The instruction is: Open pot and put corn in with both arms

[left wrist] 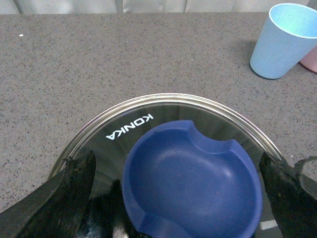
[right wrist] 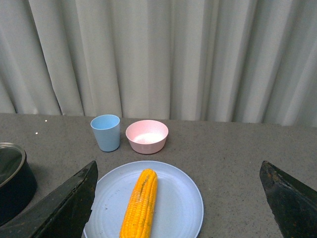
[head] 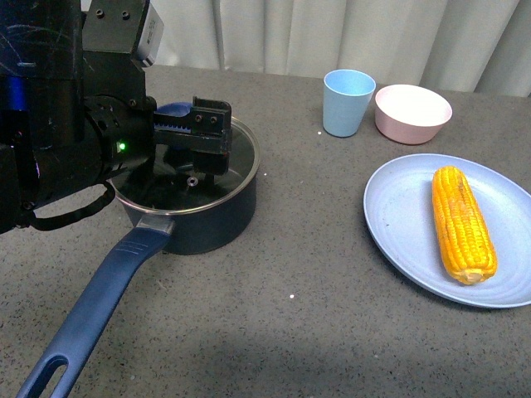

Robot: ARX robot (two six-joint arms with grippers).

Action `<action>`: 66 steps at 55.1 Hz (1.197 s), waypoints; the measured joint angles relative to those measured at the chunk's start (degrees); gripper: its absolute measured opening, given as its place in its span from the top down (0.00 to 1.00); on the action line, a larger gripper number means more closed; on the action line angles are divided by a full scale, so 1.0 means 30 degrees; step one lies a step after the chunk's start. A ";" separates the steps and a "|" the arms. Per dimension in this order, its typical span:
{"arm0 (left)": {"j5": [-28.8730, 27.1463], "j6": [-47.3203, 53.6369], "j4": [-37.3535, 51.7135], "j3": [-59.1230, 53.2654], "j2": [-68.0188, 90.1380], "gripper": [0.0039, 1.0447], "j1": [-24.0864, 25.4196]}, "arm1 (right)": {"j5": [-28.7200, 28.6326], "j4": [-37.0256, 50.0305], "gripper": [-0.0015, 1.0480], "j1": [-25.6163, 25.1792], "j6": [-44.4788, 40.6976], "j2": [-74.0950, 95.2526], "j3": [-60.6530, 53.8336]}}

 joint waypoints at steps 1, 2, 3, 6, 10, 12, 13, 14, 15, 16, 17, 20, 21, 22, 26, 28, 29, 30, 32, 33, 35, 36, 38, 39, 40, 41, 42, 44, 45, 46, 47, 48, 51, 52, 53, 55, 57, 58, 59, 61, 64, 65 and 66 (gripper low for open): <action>0.0000 0.0007 0.0000 0.0000 0.0000 0.07 0.0000 | 0.0000 0.0000 0.09 0.0000 0.0000 -0.0007 0.0000; 0.0000 0.0015 -0.0007 0.0000 0.0000 0.09 0.0000 | 0.0000 0.0000 0.09 0.0000 0.0000 0.0000 0.0000; 0.0000 0.0015 -0.0022 0.0000 0.0000 0.12 0.0007 | 0.0000 0.0000 0.09 0.0000 0.0000 0.0000 0.0000; 0.0000 0.0015 -0.0051 0.0000 0.0000 0.19 0.0007 | 0.0000 0.0000 0.09 0.0000 0.0000 0.0000 0.0000; 0.0051 0.0124 -0.0036 0.0000 0.0000 0.31 -0.0015 | 0.0000 0.0000 0.09 0.0000 0.0000 0.0000 0.0000; -0.0044 0.0204 0.0029 0.0000 0.0000 0.36 -0.0044 | 0.0000 0.0000 0.09 0.0000 0.0000 0.0000 0.0000; -0.0066 0.0219 0.0022 0.0000 0.0000 0.37 -0.0051 | 0.0000 0.0000 0.09 0.0000 0.0000 0.0000 0.0000; -0.0087 0.0219 0.0015 0.0000 -0.0007 0.38 -0.0051 | 0.0000 0.0000 0.09 0.0000 0.0000 0.0000 0.0000; -0.0095 0.0219 0.0007 0.0000 -0.0007 0.38 -0.0051 | 0.0000 0.0000 0.09 0.0000 0.0000 0.0000 0.0000; -0.0095 0.0226 0.0000 0.0000 -0.0029 0.39 -0.0051 | 0.0000 0.0000 0.09 0.0000 0.0000 0.0000 0.0000; -0.0102 0.0270 0.0007 0.0000 -0.0044 0.39 -0.0051 | 0.0007 0.0000 0.09 0.0000 0.0000 0.0000 0.0000; -0.0124 0.0277 -0.0029 -0.0015 -0.0124 0.39 -0.0058 | 0.0000 0.0000 0.09 0.0000 0.0000 0.0000 0.0000; -0.0138 0.0277 -0.0066 -0.0015 -0.0160 0.39 -0.0058 | 0.0000 0.0000 0.09 0.0000 0.0000 0.0000 0.0000; -0.0146 0.0270 -0.0153 -0.0022 -0.0248 0.39 -0.0066 | 0.0000 0.0000 0.09 0.0000 0.0000 0.0000 0.0000; -0.0138 0.0138 -0.0401 -0.0117 -0.0692 0.39 -0.0066 | 0.0000 0.0000 0.09 0.0000 0.0000 -0.0007 0.0000; -0.0138 0.0051 -0.0568 -0.0182 -0.1042 0.39 -0.0058 | 0.0000 0.0000 0.09 0.0000 0.0000 0.0000 0.0000; -0.0138 0.0000 -0.0605 -0.0248 -0.1282 0.39 -0.0044 | 0.0000 0.0000 0.09 0.0000 0.0000 0.0000 0.0000; -0.0146 -0.0022 -0.0619 -0.0277 -0.1428 0.39 -0.0029 | 0.0000 0.0000 0.09 0.0000 0.0000 0.0000 0.0000; -0.0146 -0.0211 -0.0852 -0.0299 -0.2011 0.39 0.0080 | 0.0000 0.0000 0.09 0.0000 0.0000 0.0000 0.0000; -0.0138 -0.0233 -0.0918 -0.0299 -0.2171 0.39 0.0117 | 0.0000 0.0000 0.09 0.0000 0.0000 0.0000 0.0000; -0.0058 -0.0430 -0.1035 -0.0299 -0.2747 0.39 0.0313 | 0.0000 0.0000 0.09 0.0000 0.0000 0.0000 0.0000; -0.0036 -0.0459 -0.1027 -0.0299 -0.2878 0.39 0.0379 | 0.0000 0.0000 0.09 0.0000 0.0000 0.0000 0.0000; 0.0007 -0.0583 -0.1035 -0.0277 -0.3191 0.39 0.0597 | 0.0000 0.0000 0.09 0.0000 0.0000 0.0000 0.0000; 0.0015 -0.0648 -0.1027 -0.0248 -0.3330 0.39 0.0780 | 0.0000 0.0000 0.09 0.0000 0.0000 0.0000 0.0000; 0.0007 -0.0648 -0.0998 -0.0189 -0.3417 0.39 0.0991 | 0.0000 0.0000 0.09 0.0000 0.0000 0.0000 0.0000; 0.0007 -0.0648 -0.0954 -0.0153 -0.3439 0.39 0.1107 | 0.0000 0.0000 0.09 0.0000 0.0000 0.0000 0.0000; -0.0007 -0.0656 -0.0882 -0.0087 -0.3439 0.39 0.1377 | 0.0000 0.0000 0.09 0.0000 0.0000 0.0000 0.0000; -0.0029 -0.0648 -0.0845 0.0080 -0.3308 0.39 0.1989 | 0.0000 0.0000 0.09 0.0000 0.0000 0.0000 0.0000; -0.0080 -0.0641 -0.0838 0.0219 -0.3118 0.39 0.2521 | 0.0000 0.0000 0.09 0.0000 0.0000 0.0000 0.0000; -0.0117 -0.0612 -0.0780 0.0313 -0.2943 0.39 0.2878 | 0.0007 0.0000 0.09 0.0000 0.0000 0.0000 0.0000; -0.0131 -0.0459 -0.0612 0.0430 -0.2616 0.39 0.3439 | 0.0000 0.0000 0.09 0.0000 0.0000 0.0000 0.0000; -0.0117 -0.0350 -0.0554 0.0532 -0.2382 0.39 0.3810 | 0.0007 0.0000 0.09 0.0000 0.0000 0.0000 0.0000; -0.0080 0.0036 -0.0299 0.0823 -0.1545 0.39 0.5005 | 0.0000 0.0000 0.09 0.0000 0.0000 0.0000 0.0000; -0.0080 0.0066 -0.0233 0.0852 -0.1421 0.39 0.5158 | 0.0007 0.0000 0.09 0.0000 0.0000 0.0000 0.0000; -0.0080 0.0160 -0.0168 0.0933 -0.1173 0.39 0.5486 | 0.0007 0.0000 0.09 0.0000 0.0000 0.0000 0.0000; -0.0080 0.0270 -0.0168 0.1071 -0.0852 0.39 0.5916 | 0.0000 0.0000 0.09 0.0000 0.0000 0.0000 0.0000; -0.0080 0.0357 -0.0160 0.1217 -0.0546 0.39 0.6317 | 0.0000 0.0000 0.09 0.0000 0.0000 0.0000 0.0000; -0.0087 0.0393 -0.0160 0.1311 -0.0342 0.39 0.6550 | 0.0000 0.0000 0.09 0.0000 0.0000 -0.0007 0.0000; -0.0087 0.0393 -0.0160 0.1406 -0.0168 0.39 0.6754 | 0.0000 0.0000 0.09 0.0000 0.0000 0.0000 0.0000; -0.0080 0.0452 -0.0160 0.1537 0.0117 0.39 0.7031 | 0.0000 0.0000 0.09 0.0000 0.0000 0.0000 0.0000; -0.0080 0.0517 -0.0160 0.1719 0.0539 0.39 0.7337 | 0.0000 0.0000 0.09 0.0000 0.0000 0.0000 0.0000; -0.0066 0.0532 -0.0160 0.1778 0.0692 0.39 0.7410 | 0.0000 0.0000 0.09 0.0000 0.0000 0.0000 0.0000; -0.0051 0.0546 -0.0160 0.1807 0.0780 0.39 0.7431 | 0.0007 0.0000 0.09 0.0000 0.0000 0.0000 0.0000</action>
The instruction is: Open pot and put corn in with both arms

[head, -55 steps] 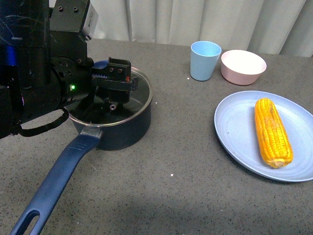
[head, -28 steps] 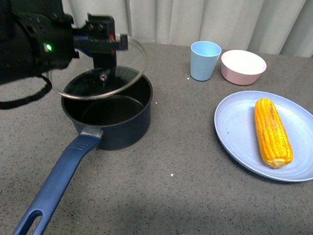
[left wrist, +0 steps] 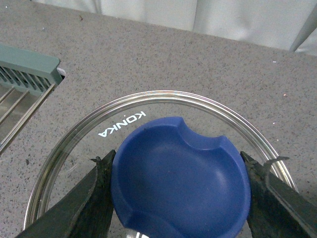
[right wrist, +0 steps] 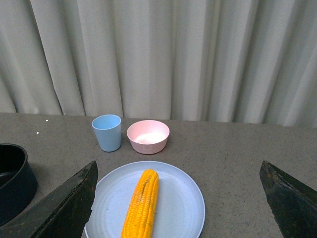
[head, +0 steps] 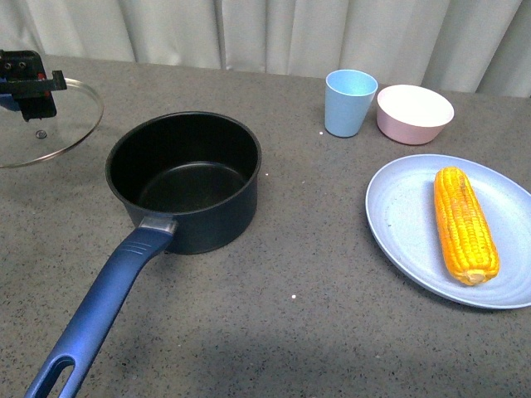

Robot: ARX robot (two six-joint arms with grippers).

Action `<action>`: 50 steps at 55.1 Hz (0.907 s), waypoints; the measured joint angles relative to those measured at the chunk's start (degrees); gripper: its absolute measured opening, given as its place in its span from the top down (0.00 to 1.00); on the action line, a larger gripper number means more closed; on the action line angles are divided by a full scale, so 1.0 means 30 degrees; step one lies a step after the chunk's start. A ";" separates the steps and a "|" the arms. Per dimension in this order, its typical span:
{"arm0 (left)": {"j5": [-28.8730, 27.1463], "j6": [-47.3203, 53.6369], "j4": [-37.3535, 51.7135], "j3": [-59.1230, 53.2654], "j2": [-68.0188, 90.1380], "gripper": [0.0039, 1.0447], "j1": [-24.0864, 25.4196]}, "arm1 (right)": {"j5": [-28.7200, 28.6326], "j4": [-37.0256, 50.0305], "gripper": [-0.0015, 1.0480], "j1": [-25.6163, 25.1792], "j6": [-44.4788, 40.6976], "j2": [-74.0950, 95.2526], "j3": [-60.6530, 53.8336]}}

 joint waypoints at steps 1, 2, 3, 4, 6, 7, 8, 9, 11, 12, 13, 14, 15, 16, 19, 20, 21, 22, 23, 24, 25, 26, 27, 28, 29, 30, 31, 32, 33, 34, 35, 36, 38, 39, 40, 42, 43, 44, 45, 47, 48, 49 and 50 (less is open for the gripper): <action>0.0066 0.0058 0.0007 0.0029 0.0117 0.39 0.0029 | -0.0007 0.0000 0.09 0.0000 0.0000 0.0000 0.0000; 0.0109 0.0073 0.0007 0.0044 0.0182 0.39 0.0036 | 0.0000 0.0000 0.09 0.0000 0.0000 0.0000 0.0000; 0.0262 0.0117 0.0000 0.0051 0.0335 0.39 0.0036 | -0.0007 0.0000 0.09 0.0000 0.0000 0.0000 0.0000; 0.0430 0.0117 -0.0022 0.0051 0.0408 0.39 0.0022 | -0.0007 0.0000 0.09 0.0000 0.0000 0.0000 0.0000; 0.0707 0.0160 -0.0029 0.0051 0.0641 0.39 -0.0029 | -0.0007 0.0000 0.09 0.0000 0.0000 0.0000 0.0000; 0.0707 0.0146 -0.0044 0.0080 0.0801 0.39 -0.0051 | -0.0007 0.0000 0.09 0.0000 0.0000 0.0000 0.0000; 0.0714 0.0117 -0.0073 0.0102 0.0925 0.39 -0.0102 | -0.0007 0.0000 0.09 0.0000 0.0000 0.0000 0.0000; 0.0707 0.0117 -0.0080 0.0124 0.1042 0.39 -0.0117 | -0.0007 0.0000 0.09 0.0000 0.0000 0.0000 0.0000; 0.0663 0.0117 -0.0080 0.0168 0.1341 0.39 -0.0153 | -0.0007 0.0000 0.09 0.0000 0.0000 0.0000 0.0000; 0.0612 0.0117 -0.0080 0.0182 0.1508 0.39 -0.0168 | -0.0007 0.0000 0.09 0.0000 0.0000 0.0000 0.0000; 0.0590 0.0102 -0.0080 0.0197 0.1581 0.39 -0.0175 | -0.0007 0.0000 0.09 0.0000 0.0000 0.0000 0.0000; 0.0568 0.0095 -0.0080 0.0211 0.1719 0.39 -0.0182 | -0.0007 0.0000 0.09 0.0000 0.0000 -0.0007 0.0000; 0.0546 0.0095 -0.0073 0.0219 0.1880 0.39 -0.0182 | 0.0000 0.0000 0.09 0.0000 0.0000 0.0000 0.0000; 0.0532 0.0102 -0.0073 0.0219 0.1931 0.39 -0.0182 | -0.0007 0.0000 0.09 0.0000 0.0000 0.0000 0.0000; 0.0364 0.0087 -0.0073 0.0219 0.2302 0.39 -0.0182 | 0.0000 0.0000 0.09 0.0000 0.0000 0.0000 0.0000; 0.0335 0.0058 -0.0073 0.0219 0.2426 0.39 -0.0182 | -0.0007 0.0000 0.09 0.0000 0.0000 0.0000 0.0000; 0.0321 0.0051 -0.0073 0.0219 0.2477 0.39 -0.0175 | -0.0007 0.0000 0.09 0.0000 0.0000 0.0000 0.0000; 0.0299 0.0066 -0.0051 0.0219 0.2557 0.39 -0.0175 | -0.0007 0.0000 0.09 0.0000 0.0000 0.0000 0.0000; 0.0270 0.0066 -0.0022 0.0219 0.2667 0.39 -0.0175 | -0.0007 0.0000 0.09 0.0000 0.0000 0.0000 0.0000; 0.0262 0.0066 -0.0022 0.0219 0.2703 0.39 -0.0175 | -0.0007 0.0000 0.09 0.0000 0.0000 0.0000 0.0000; 0.0255 0.0073 -0.0015 0.0219 0.2776 0.39 -0.0175 | -0.0007 0.0000 0.09 0.0000 0.0000 0.0000 0.0000; 0.0248 0.0102 -0.0015 0.0219 0.2827 0.39 -0.0175 | -0.0007 0.0000 0.09 0.0000 0.0000 0.0000 0.0000; 0.0248 0.0124 -0.0007 0.0219 0.2878 0.39 -0.0168 | -0.0007 0.0000 0.09 0.0000 0.0000 0.0000 0.0000; 0.0262 0.0153 0.0022 0.0219 0.2951 0.39 -0.0168 | -0.0007 0.0000 0.09 0.0000 0.0000 0.0000 0.0000; 0.0270 0.0197 0.0051 0.0219 0.3002 0.39 -0.0168 | -0.0007 0.0000 0.09 0.0000 0.0000 0.0000 0.0000; 0.0284 0.0211 0.0058 0.0219 0.3031 0.39 -0.0168 | -0.0007 0.0000 0.09 0.0000 0.0000 0.0000 0.0000; 0.0284 0.0255 0.0058 0.0219 0.3060 0.39 -0.0168 | -0.0007 0.0000 0.09 0.0000 0.0000 0.0000 0.0000; 0.0321 0.0299 0.0058 0.0219 0.3082 0.39 -0.0168 | -0.0007 0.0000 0.09 0.0000 0.0000 -0.0007 0.0000; 0.0357 0.0342 0.0058 0.0219 0.3104 0.39 -0.0182 | -0.0007 0.0000 0.09 0.0000 0.0000 0.0000 0.0000; 0.0372 0.0350 0.0058 0.0219 0.3118 0.39 -0.0182 | -0.0007 0.0000 0.09 0.0000 0.0000 0.0000 0.0000; 0.0408 0.0401 0.0036 0.0219 0.3126 0.39 -0.0197 | 0.0000 0.0000 0.09 0.0000 0.0000 0.0000 0.0000; 0.0423 0.0423 0.0015 0.0219 0.3133 0.39 -0.0204 | -0.0007 0.0000 0.09 0.0000 0.0000 0.0000 0.0000; 0.0488 0.0481 -0.0197 0.0219 0.3140 0.39 -0.0240 | -0.0007 0.0000 0.09 0.0000 0.0000 0.0000 0.0000; 0.0517 0.0517 -0.0350 0.0219 0.3147 0.39 -0.0277 | -0.0007 0.0000 0.09 0.0000 0.0000 0.0000 0.0000; 0.0561 0.0576 -0.0430 0.0219 0.3155 0.39 -0.0291 | -0.0007 0.0000 0.09 0.0000 0.0000 0.0000 0.0000; 0.0634 0.0597 -0.0597 0.0219 0.3177 0.39 -0.0313 | -0.0007 0.0000 0.09 0.0000 0.0000 0.0000 0.0000; 0.0714 0.0627 -0.0670 0.0219 0.3191 0.39 -0.0321 | -0.0007 0.0000 0.09 0.0000 0.0000 0.0000 0.0000; 0.0729 0.0641 -0.0721 0.0219 0.3191 0.39 -0.0328 | -0.0007 0.0000 0.09 0.0000 0.0000 0.0000 0.0000; 0.0736 0.0692 -0.0765 0.0219 0.3206 0.39 -0.0335 | -0.0007 0.0000 0.09 0.0000 0.0000 0.0000 0.0000; 0.0743 0.0772 -0.0823 0.0226 0.3228 0.39 -0.0350 | -0.0007 0.0000 0.09 0.0000 0.0000 0.0000 0.0000; 0.0743 0.0780 -0.0831 0.0226 0.3228 0.39 -0.0350 | -0.0007 0.0000 0.09 0.0000 0.0000 -0.0007 0.0000; 0.0743 0.0780 -0.0852 0.0226 0.3228 0.39 -0.0350 | -0.0007 0.0000 0.09 0.0000 0.0000 0.0000 0.0000; 0.0750 0.0780 -0.0874 0.0233 0.3228 0.39 -0.0350 | -0.0007 0.0000 0.09 0.0000 0.0000 -0.0007 0.0000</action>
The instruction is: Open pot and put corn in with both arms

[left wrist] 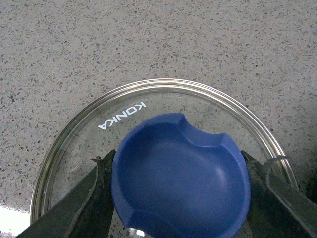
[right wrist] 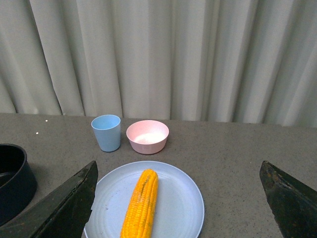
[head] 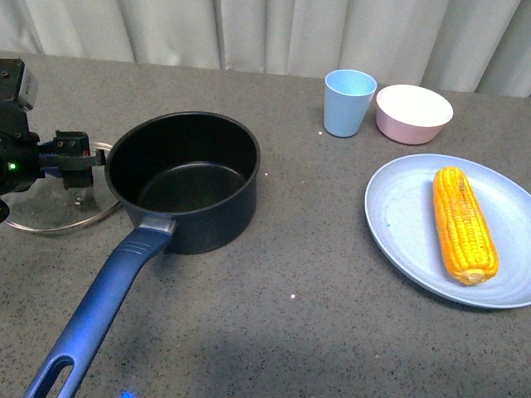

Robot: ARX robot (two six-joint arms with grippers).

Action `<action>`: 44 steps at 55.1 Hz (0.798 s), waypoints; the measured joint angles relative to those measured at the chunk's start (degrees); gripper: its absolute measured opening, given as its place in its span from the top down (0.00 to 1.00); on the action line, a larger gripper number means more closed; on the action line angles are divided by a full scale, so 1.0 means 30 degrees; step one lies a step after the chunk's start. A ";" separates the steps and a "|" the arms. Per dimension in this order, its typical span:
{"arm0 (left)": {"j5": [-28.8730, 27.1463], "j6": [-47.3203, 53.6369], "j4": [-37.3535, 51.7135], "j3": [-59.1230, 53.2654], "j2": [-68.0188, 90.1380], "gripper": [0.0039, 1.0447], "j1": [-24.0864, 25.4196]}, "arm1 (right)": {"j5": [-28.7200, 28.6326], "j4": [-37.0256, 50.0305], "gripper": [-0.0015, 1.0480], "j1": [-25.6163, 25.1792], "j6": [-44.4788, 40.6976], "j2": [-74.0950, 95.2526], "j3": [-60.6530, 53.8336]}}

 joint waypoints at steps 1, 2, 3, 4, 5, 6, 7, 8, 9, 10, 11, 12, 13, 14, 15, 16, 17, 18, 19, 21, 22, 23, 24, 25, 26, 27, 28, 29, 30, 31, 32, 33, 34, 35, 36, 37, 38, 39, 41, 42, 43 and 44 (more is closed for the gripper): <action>0.0015 0.0000 -0.0073 0.0029 0.0000 0.39 0.0000 | 0.0000 0.0000 0.09 0.0000 0.0000 0.0007 0.0000; 0.0022 0.0000 -0.0102 0.0044 0.0000 0.39 0.0000 | 0.0000 0.0000 0.09 0.0000 0.0000 0.0007 0.0000; 0.0022 0.0029 -0.0168 0.0073 0.0000 0.39 0.0000 | 0.0000 0.0000 0.09 0.0000 0.0000 0.0007 0.0000; 0.0022 0.0051 -0.0233 0.0102 0.0000 0.39 0.0000 | 0.0000 0.0000 0.09 0.0000 0.0000 0.0007 0.0000; 0.0015 0.0051 -0.0277 0.0131 0.0007 0.39 0.0000 | 0.0000 0.0000 0.09 0.0000 0.0000 0.0007 0.0000; 0.0022 0.0066 -0.0335 0.0168 0.0007 0.39 0.0007 | 0.0000 0.0000 0.09 0.0000 0.0000 0.0007 0.0000; 0.0022 0.0073 -0.0393 0.0189 0.0007 0.39 0.0007 | 0.0000 0.0000 0.09 0.0000 0.0000 0.0007 0.0000; 0.0022 0.0073 -0.0437 0.0204 0.0007 0.39 0.0007 | 0.0000 0.0000 0.09 0.0000 0.0000 0.0007 0.0000; 0.0036 0.0066 -0.0444 0.0211 0.0007 0.39 0.0022 | 0.0000 0.0000 0.09 0.0000 0.0000 0.0007 0.0000; 0.0160 0.0051 -0.0430 0.0211 0.0007 0.37 0.0044 | 0.0000 0.0000 0.09 0.0000 0.0000 0.0007 0.0000; 0.0306 0.0051 -0.0364 0.0197 0.0007 0.34 0.0073 | 0.0000 0.0000 0.09 0.0000 0.0000 0.0000 0.0000; 0.0364 0.0058 -0.0321 0.0189 0.0007 0.32 0.0087 | 0.0000 0.0000 0.09 0.0000 0.0000 0.0007 0.0000; 0.0401 0.0058 -0.0240 0.0168 0.0007 0.28 0.0124 | 0.0000 0.0000 0.09 0.0000 0.0000 0.0007 0.0000; 0.0415 0.0058 -0.0219 0.0160 0.0007 0.27 0.0138 | 0.0000 0.0000 0.09 0.0000 0.0000 0.0000 0.0000; 0.0401 0.0058 -0.0189 0.0146 -0.0015 0.23 0.0168 | 0.0000 0.0000 0.09 0.0000 0.0000 0.0007 0.0000; 0.0393 0.0058 -0.0175 0.0131 -0.0044 0.21 0.0182 | 0.0007 0.0000 0.09 0.0000 0.0000 0.0000 0.0000; 0.0401 0.0044 -0.0160 0.0117 -0.0080 0.20 0.0197 | 0.0000 0.0000 0.09 0.0000 0.0000 0.0007 0.0000; 0.0423 0.0036 -0.0146 0.0080 -0.0160 0.16 0.0233 | 0.0000 0.0000 0.09 0.0000 0.0000 0.0007 0.0000; 0.0459 0.0029 -0.0146 0.0051 -0.0211 0.15 0.0255 | 0.0000 0.0000 0.09 0.0000 0.0000 0.0000 0.0000; 0.0590 -0.0022 -0.0109 -0.0044 -0.0408 0.09 0.0321 | 0.0007 0.0000 0.09 0.0000 0.0000 0.0000 0.0000; 0.0627 -0.0036 -0.0044 -0.0138 -0.0590 0.06 0.0357 | 0.0000 0.0000 0.09 0.0000 0.0000 0.0007 0.0000; 0.0670 -0.0066 -0.0015 -0.0189 -0.0685 0.05 0.0379 | 0.0000 0.0000 0.09 0.0000 0.0000 0.0000 0.0000; 0.0758 -0.0124 0.0036 -0.0291 -0.0874 0.04 0.0415 | 0.0000 0.0000 0.09 0.0000 0.0000 0.0007 0.0000; 0.0794 -0.0153 0.0066 -0.0357 -0.1013 0.04 0.0437 | 0.0000 0.0000 0.09 0.0000 0.0000 0.0007 0.0000; 0.0889 -0.0299 0.0109 -0.0481 -0.1253 0.05 0.0474 | 0.0000 0.0000 0.09 0.0000 0.0000 0.0007 0.0000; 0.0896 -0.0401 0.0168 -0.0627 -0.1574 0.06 0.0510 | 0.0000 0.0000 0.09 0.0000 0.0000 0.0007 0.0000; 0.0889 -0.0495 0.0240 -0.0787 -0.1902 0.06 0.0546 | 0.0000 0.0000 0.09 0.0000 0.0000 0.0007 0.0000; 0.0896 -0.0568 0.0313 -0.0962 -0.2288 0.06 0.0576 | 0.0000 0.0000 0.09 0.0000 0.0000 0.0007 0.0000; 0.0918 -0.0685 0.0364 -0.1144 -0.2674 0.06 0.0583 | 0.0000 0.0000 0.09 0.0000 0.0000 0.0007 0.0000; 0.1042 -0.0780 0.0372 -0.1319 -0.3111 0.06 0.0597 | 0.0007 0.0000 0.09 0.0000 0.0000 0.0007 0.0000; 0.1137 -0.0947 0.0372 -0.1501 -0.3577 0.06 0.0612 | 0.0000 0.0000 0.09 0.0000 0.0000 0.0007 0.0000; 0.1217 -0.1020 0.0372 -0.1603 -0.3847 0.06 0.0612 | 0.0000 0.0000 0.09 0.0000 0.0000 0.0007 0.0000; 0.1268 -0.1100 0.0372 -0.1800 -0.4320 0.06 0.0612 | 0.0000 0.0000 0.09 0.0000 0.0000 0.0007 0.0000; 0.1268 -0.1129 0.0372 -0.2004 -0.4830 0.06 0.0612 | 0.0000 0.0000 0.09 0.0000 0.0000 0.0007 0.0000; 0.1311 -0.1195 0.0372 -0.2215 -0.5348 0.06 0.0605 | 0.0000 0.0000 0.09 0.0000 0.0000 0.0007 0.0000; 0.1319 -0.1268 0.0364 -0.2441 -0.5894 0.06 0.0605 | 0.0000 0.0000 0.09 0.0000 0.0000 0.0007 0.0000; 0.1326 -0.1428 0.0313 -0.2667 -0.6419 0.06 0.0597 | 0.0000 0.0000 0.09 0.0000 0.0000 0.0007 0.0000; 0.1333 -0.1457 0.0270 -0.2776 -0.6688 0.06 0.0590 | 0.0000 0.0000 0.09 0.0000 0.0000 0.0007 0.0000; 0.1413 -0.1545 0.0036 -0.3249 -0.7759 0.06 0.0554 | 0.0000 0.0000 0.09 0.0000 0.0000 0.0007 0.0000; 0.1450 -0.1559 -0.0015 -0.3381 -0.8029 0.06 0.0546 | 0.0000 0.0000 0.09 0.0000 0.0000 0.0007 0.0000; 0.1501 -0.1625 -0.0138 -0.3650 -0.8539 0.06 0.0532 | 0.0000 0.0000 0.09 0.0000 0.0000 0.0007 0.0000; 0.1508 -0.1668 -0.0335 -0.3934 -0.9071 0.06 0.0503 | 0.0000 0.0000 0.09 0.0000 0.0000 0.0007 0.0000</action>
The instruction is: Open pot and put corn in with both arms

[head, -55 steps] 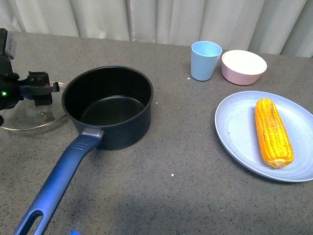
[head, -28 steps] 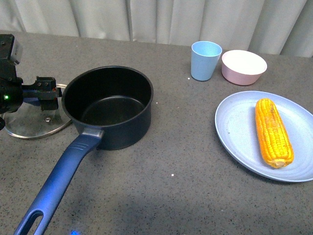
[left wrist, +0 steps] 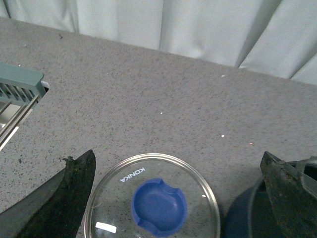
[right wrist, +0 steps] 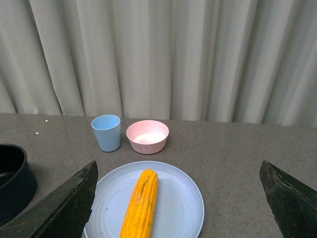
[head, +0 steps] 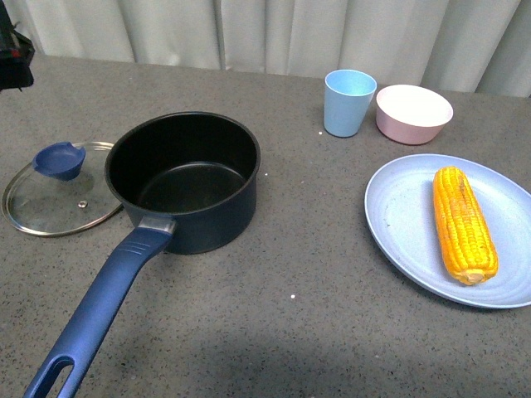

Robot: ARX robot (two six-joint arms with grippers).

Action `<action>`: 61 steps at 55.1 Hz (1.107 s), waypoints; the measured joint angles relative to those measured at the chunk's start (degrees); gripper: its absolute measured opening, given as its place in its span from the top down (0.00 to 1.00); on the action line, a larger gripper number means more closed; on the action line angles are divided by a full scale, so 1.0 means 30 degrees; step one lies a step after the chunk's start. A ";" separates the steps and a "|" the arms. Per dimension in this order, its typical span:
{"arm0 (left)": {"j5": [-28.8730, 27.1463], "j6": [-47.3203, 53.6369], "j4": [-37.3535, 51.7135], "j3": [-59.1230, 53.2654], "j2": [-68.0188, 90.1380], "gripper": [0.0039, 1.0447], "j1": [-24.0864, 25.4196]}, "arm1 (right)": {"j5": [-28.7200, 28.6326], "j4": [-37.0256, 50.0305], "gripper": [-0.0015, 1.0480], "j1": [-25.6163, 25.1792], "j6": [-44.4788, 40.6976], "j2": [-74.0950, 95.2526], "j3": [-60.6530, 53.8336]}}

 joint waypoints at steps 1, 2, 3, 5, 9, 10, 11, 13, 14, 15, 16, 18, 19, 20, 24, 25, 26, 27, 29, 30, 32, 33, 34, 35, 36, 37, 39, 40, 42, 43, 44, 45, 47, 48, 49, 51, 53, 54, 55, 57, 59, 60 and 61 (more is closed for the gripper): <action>0.0000 -0.0015 -0.0117 -0.0131 -0.0277 0.06 -0.0015 | 0.0000 0.0000 0.09 0.0000 0.0000 -0.0007 0.0000; -0.0029 -0.0044 -0.0357 -0.0393 -0.0765 0.06 -0.0036 | 0.0000 0.0000 0.09 0.0000 0.0000 0.0000 0.0000; -0.0029 -0.0087 -0.0612 -0.0670 -0.1275 0.06 -0.0073 | 0.0000 0.0000 0.09 0.0000 0.0000 0.0000 0.0000; 0.0255 0.0044 0.0160 -0.1472 -0.1858 0.09 -0.0117 | 0.0000 0.0000 0.09 0.0000 0.0000 0.0000 0.0000; 0.0138 0.0656 0.5552 -0.4619 -0.3293 0.26 -0.0699 | 0.0000 0.0000 0.09 0.0000 0.0000 0.0000 0.0000; 0.0160 0.0714 0.6142 -0.5202 -0.3730 0.30 -0.0750 | 0.0000 0.0000 0.09 0.0000 0.0000 0.0000 0.0000; 0.0226 0.0809 0.6535 -0.5894 -0.4401 0.35 -0.0852 | 0.0000 0.0000 0.09 0.0000 0.0000 0.0000 0.0000; 0.0226 0.0874 0.6601 -0.6557 -0.5260 0.42 -0.0911 | 0.0000 0.0000 0.09 0.0000 0.0000 0.0000 0.0000; 0.0219 0.0882 0.6594 -0.6841 -0.5639 0.45 -0.0903 | 0.0000 0.0000 0.09 0.0000 0.0000 0.0000 0.0000; 0.0182 0.0925 0.6564 -0.7220 -0.6149 0.50 -0.0903 | 0.0007 0.0000 0.09 0.0000 0.0000 0.0000 0.0000; 0.0182 0.0933 0.6535 -0.7337 -0.6309 0.52 -0.0903 | 0.0007 0.0000 0.09 0.0000 0.0000 -0.0007 0.0000; 0.0168 0.0954 0.6390 -0.7701 -0.6863 0.59 -0.0903 | 0.0007 0.0000 0.09 0.0000 0.0000 0.0000 0.0000; 0.0153 0.0962 0.6309 -0.7847 -0.7002 0.61 -0.0903 | 0.0007 0.0000 0.09 0.0000 0.0000 0.0000 0.0000; 0.0160 0.0976 0.6193 -0.8043 -0.7271 0.64 -0.0903 | 0.0007 0.0000 0.09 0.0000 0.0000 0.0000 0.0000; 0.0168 0.1027 0.5719 -0.8655 -0.8189 0.76 -0.0903 | 0.0000 0.0000 0.09 0.0000 0.0000 0.0000 0.0000; 0.0168 0.1035 0.5581 -0.8808 -0.8466 0.80 -0.0903 | 0.0000 0.0000 0.09 0.0000 0.0000 0.0000 0.0000; 0.0175 0.1042 0.5421 -0.8983 -0.8772 0.83 -0.0903 | 0.0000 0.0000 0.09 0.0000 0.0000 0.0000 0.0000; 0.0175 0.1056 0.5348 -0.9063 -0.8932 0.85 -0.0903 | 0.0000 0.0000 0.09 0.0000 0.0000 0.0000 0.0000; 0.0168 0.1064 0.5034 -0.9362 -0.9581 0.92 -0.0903 | 0.0000 0.0000 0.09 0.0000 0.0000 0.0000 0.0000; 0.0168 0.1071 0.4954 -0.9435 -0.9755 0.94 -0.0903 | 0.0000 0.0000 0.09 0.0000 0.0000 0.0000 0.0000; 0.0160 0.1071 0.4605 -0.9690 -1.0397 0.96 -0.0903 | 0.0000 0.0000 0.09 0.0000 0.0000 0.0000 0.0000; 0.0160 0.1093 0.4517 -0.9748 -1.0550 0.96 -0.0903 | 0.0000 0.0000 0.09 0.0000 0.0000 0.0000 0.0000; 0.0160 0.1086 0.4328 -0.9857 -1.0841 0.96 -0.0903 | 0.0000 0.0000 0.09 0.0000 0.0000 0.0000 0.0000; 0.0160 0.1086 0.4138 -0.9967 -1.1132 0.96 -0.0903 | 0.0007 0.0000 0.09 0.0000 0.0000 0.0000 0.0000; 0.0160 0.1086 0.4036 -1.0018 -1.1278 0.96 -0.0903 | 0.0000 0.0000 0.09 0.0000 0.0000 0.0000 0.0000; 0.0168 0.1086 0.3825 -1.0127 -1.1570 0.96 -0.0903 | 0.0000 0.0000 0.09 0.0000 0.0000 0.0000 0.0000; 0.0168 0.1086 0.3512 -1.0295 -1.2029 0.96 -0.0903 | 0.0000 0.0000 0.09 0.0000 0.0000 0.0000 0.0000; 0.0168 0.1086 0.3300 -1.0397 -1.2335 0.96 -0.0903 | 0.0000 0.0000 0.09 0.0000 0.0000 0.0000 0.0000; 0.0182 0.1093 0.2973 -1.0542 -1.2815 0.96 -0.0903 | 0.0000 0.0000 0.09 0.0000 0.0000 0.0000 0.0000; 0.0175 0.1093 0.2754 -1.0637 -1.3143 0.96 -0.0903 | 0.0000 0.0000 0.09 0.0000 0.0000 0.0000 0.0000; 0.0168 0.1086 0.2521 -1.0717 -1.3464 0.96 -0.0903 | 0.0000 0.0000 0.09 0.0000 0.0000 0.0000 0.0000; 0.0175 0.1093 0.2412 -1.0754 -1.3624 0.96 -0.0903 | 0.0000 0.0000 0.09 0.0000 0.0000 0.0000 0.0000; 0.0168 0.1086 0.1953 -1.0907 -1.4251 0.96 -0.0903 | 0.0000 0.0000 0.09 0.0000 0.0000 0.0000 0.0000; 0.0168 0.1093 0.1836 -1.0936 -1.4418 0.96 -0.0903 | 0.0000 0.0000 0.09 0.0000 0.0000 0.0000 0.0000; 0.0168 0.1086 0.1603 -1.1009 -1.4717 0.96 -0.0903 | 0.0000 0.0000 0.09 0.0000 0.0000 0.0000 0.0000; 0.0168 0.1093 0.1100 -1.1140 -1.5329 0.96 -0.0903 | 0.0000 0.0000 0.09 0.0000 0.0000 0.0000 0.0000; 0.0168 0.1086 0.0736 -1.1227 -1.5781 0.96 -0.0903 | 0.0000 0.0000 0.09 0.0000 0.0000 0.0000 0.0000; 0.0168 0.1086 0.0481 -1.1285 -1.6109 0.96 -0.0903 | 0.0000 0.0000 0.09 0.0000 0.0000 0.0000 0.0000; 0.0168 0.1093 0.0350 -1.1315 -1.6269 0.96 -0.0903 | 0.0000 0.0000 0.09 0.0000 0.0000 0.0000 0.0000; 0.0168 0.1093 -0.0284 -1.1438 -1.7041 0.96 -0.0903 | 0.0000 0.0000 0.09 0.0000 0.0000 0.0000 0.0000; 0.0168 0.1093 -0.0911 -1.1540 -1.7806 0.96 -0.0903 | 0.0000 0.0000 0.09 0.0000 0.0000 0.0000 0.0000; 0.0168 0.1093 -0.1173 -1.1577 -1.8105 0.96 -0.0903 | 0.0000 0.0000 0.09 0.0000 0.0000 0.0000 0.0000; 0.0168 0.1086 -0.1319 -1.1591 -1.8258 0.96 -0.0903 | 0.0000 0.0000 0.09 0.0000 0.0000 0.0000 0.0000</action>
